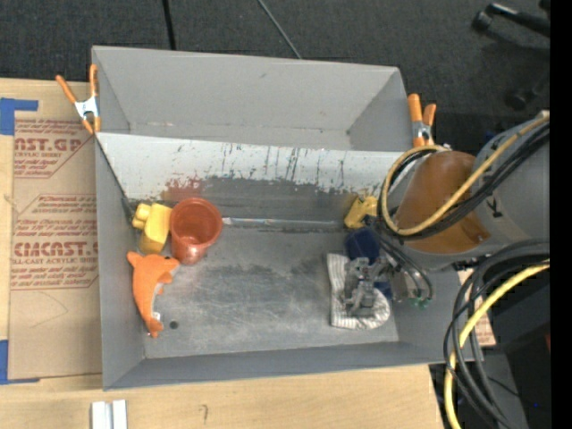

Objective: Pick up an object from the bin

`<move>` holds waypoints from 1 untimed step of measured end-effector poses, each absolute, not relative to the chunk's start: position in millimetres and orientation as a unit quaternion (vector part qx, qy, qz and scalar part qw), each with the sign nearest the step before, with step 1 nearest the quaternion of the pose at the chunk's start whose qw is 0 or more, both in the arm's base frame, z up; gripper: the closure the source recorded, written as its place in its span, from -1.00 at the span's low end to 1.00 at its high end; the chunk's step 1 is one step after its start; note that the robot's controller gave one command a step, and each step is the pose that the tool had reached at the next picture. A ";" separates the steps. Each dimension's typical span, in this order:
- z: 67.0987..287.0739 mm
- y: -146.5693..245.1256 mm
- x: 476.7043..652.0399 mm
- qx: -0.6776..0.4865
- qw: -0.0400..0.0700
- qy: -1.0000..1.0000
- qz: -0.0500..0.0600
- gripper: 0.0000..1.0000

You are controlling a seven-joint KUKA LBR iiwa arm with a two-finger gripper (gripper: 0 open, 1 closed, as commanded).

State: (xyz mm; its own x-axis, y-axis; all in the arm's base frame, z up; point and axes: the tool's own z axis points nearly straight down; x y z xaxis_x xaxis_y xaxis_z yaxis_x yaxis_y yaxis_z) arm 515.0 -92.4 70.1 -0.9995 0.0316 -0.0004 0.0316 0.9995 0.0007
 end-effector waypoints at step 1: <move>70.1 -92.4 515.0 0.016 0.000 1.000 0.000 1.00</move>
Offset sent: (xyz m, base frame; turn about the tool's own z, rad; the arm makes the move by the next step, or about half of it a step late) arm -0.0298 0.0212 0.1048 0.0009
